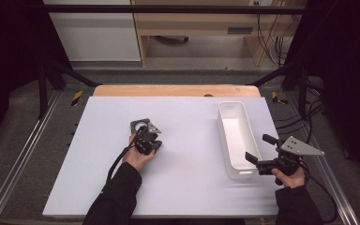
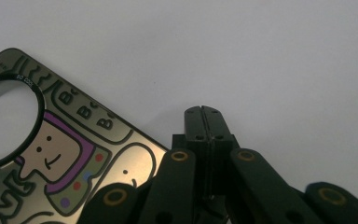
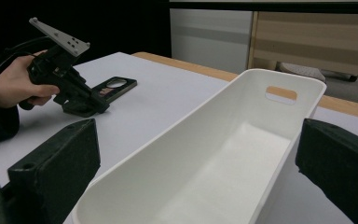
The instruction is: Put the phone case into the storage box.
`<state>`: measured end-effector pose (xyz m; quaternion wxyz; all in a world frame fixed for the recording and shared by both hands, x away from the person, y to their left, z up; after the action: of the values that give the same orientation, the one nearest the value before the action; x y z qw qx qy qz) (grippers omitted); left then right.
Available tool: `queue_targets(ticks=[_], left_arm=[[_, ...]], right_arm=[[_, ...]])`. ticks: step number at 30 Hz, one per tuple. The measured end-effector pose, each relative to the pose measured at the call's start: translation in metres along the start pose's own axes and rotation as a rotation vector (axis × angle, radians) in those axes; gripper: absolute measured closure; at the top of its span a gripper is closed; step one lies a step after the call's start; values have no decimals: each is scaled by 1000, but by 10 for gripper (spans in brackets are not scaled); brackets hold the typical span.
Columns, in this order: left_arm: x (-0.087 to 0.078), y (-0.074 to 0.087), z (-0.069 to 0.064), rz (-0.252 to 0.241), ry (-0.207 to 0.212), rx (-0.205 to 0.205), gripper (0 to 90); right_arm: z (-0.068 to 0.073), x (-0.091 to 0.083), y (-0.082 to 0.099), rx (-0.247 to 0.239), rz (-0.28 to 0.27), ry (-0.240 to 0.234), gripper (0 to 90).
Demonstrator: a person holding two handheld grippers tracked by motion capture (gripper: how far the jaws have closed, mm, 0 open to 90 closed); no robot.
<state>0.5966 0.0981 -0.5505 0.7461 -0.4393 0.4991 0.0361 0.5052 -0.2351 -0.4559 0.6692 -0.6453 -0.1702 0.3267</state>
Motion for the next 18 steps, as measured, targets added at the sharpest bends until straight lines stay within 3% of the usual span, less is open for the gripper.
queue_targets(ticks=[18], left_arm=[[-21,26,1,25,-6,13,895]], right_arm=[[0,0,0,-1,-1,-1,4]])
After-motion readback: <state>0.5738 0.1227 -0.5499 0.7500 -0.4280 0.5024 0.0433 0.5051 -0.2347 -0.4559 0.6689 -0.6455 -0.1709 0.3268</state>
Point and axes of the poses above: each handheld gripper's, and its own axes: x roughly forward along the jaws, y roughly out of its underside, z roughly to its left, the point moved 10 cm from there along x, roughly forward along the jaws, and after that the axes turned 2 degrees about x, right-handed, at the moved point
